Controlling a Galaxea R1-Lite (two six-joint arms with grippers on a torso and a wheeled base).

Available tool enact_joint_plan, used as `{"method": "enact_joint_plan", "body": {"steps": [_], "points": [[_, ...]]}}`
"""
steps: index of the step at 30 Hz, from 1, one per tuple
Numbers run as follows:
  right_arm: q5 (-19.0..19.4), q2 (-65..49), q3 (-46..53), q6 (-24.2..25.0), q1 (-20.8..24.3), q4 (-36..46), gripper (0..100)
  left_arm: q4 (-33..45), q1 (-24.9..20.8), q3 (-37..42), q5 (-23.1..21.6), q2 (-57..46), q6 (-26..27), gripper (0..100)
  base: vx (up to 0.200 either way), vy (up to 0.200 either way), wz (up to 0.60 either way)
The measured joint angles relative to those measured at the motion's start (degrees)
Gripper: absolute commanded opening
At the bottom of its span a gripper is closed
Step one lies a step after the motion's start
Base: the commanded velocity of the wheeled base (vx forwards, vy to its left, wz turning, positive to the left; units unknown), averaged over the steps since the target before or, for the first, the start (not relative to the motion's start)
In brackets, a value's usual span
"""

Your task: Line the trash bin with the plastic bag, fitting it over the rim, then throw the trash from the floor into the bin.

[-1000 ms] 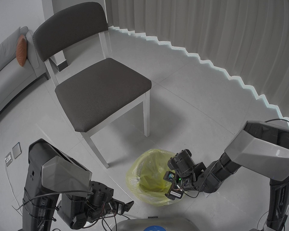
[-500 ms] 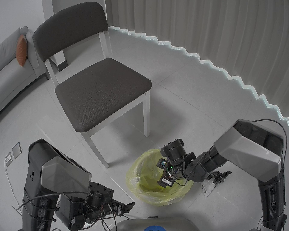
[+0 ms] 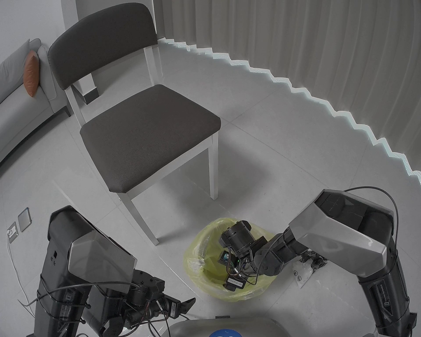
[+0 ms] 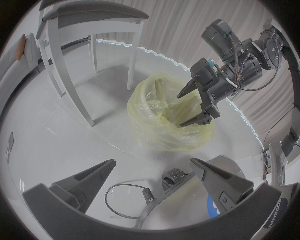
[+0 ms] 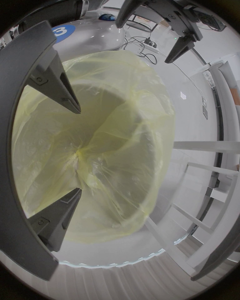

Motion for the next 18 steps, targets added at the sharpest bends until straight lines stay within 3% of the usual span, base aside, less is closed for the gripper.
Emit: {"method": "enact_joint_plan", "body": {"steps": [18], "points": [[1.8,-4.8,6.5,0.2,3.0,1.1,100,0.0,0.2,0.4,-0.1,0.6,-0.3,100,0.0,0.0,0.0]]}}
